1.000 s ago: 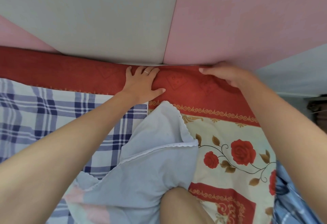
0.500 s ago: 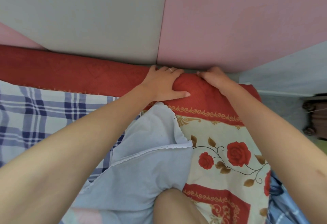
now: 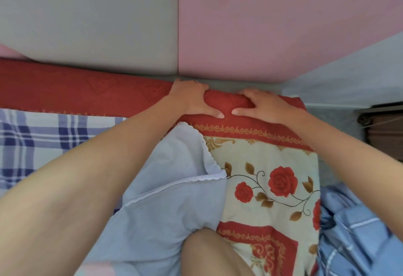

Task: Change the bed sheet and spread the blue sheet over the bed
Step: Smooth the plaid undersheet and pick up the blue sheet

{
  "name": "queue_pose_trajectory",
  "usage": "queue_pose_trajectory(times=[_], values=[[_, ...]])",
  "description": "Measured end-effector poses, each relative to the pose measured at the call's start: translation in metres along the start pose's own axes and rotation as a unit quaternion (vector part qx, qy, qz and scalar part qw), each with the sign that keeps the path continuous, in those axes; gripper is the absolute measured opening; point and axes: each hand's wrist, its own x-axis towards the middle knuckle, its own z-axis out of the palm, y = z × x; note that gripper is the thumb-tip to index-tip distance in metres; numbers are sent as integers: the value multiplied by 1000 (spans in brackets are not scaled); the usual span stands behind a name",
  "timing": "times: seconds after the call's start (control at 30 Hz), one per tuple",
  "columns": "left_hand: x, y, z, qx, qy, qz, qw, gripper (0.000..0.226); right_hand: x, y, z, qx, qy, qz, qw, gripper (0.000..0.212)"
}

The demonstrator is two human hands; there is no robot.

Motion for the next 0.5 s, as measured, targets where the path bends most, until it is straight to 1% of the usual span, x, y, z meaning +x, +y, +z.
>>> queue_pose_trajectory(times=[0.07, 0.1, 0.13, 0.2, 0.27, 0.3, 0.33, 0.37, 0.4, 0.47, 0.5], values=[[-2, -1, -1, 3, -16, -13, 1000, 91, 4, 13, -8, 43, -30, 60, 997, 74], [-5, -2, 0, 11, -8, -20, 1000, 91, 7, 15, -8, 51, -36, 83, 995, 73], [-9, -2, 3, 15, 18, -24, 999, 89, 10, 16, -8, 48, -40, 100, 993, 75], [-29, -5, 11, -22, 126, -21, 992, 72, 17, 12, -6, 46, -57, 126, 989, 85], [-60, -14, 20, -78, 254, -10, 964, 55, 24, 13, -5, 93, -70, 159, 980, 88], [-78, -23, 24, -88, 301, -16, 949, 51, 30, 14, -3, 113, -71, 173, 976, 84], [-95, -33, 29, -92, 332, -26, 939, 47, 34, 16, 0, 114, -57, 187, 974, 75], [-113, -46, 36, -94, 347, -53, 932, 45, 41, 16, 6, 84, -24, 197, 976, 62], [-129, -58, 43, -100, 354, -94, 925, 45, 45, 14, 12, 39, 26, 214, 976, 52], [-154, -77, 57, -128, 361, -210, 900, 50, 50, 6, 23, -24, 143, 265, 953, 39], [-162, -82, 63, -149, 358, -276, 880, 55, 50, 2, 27, -22, 200, 292, 935, 33]])
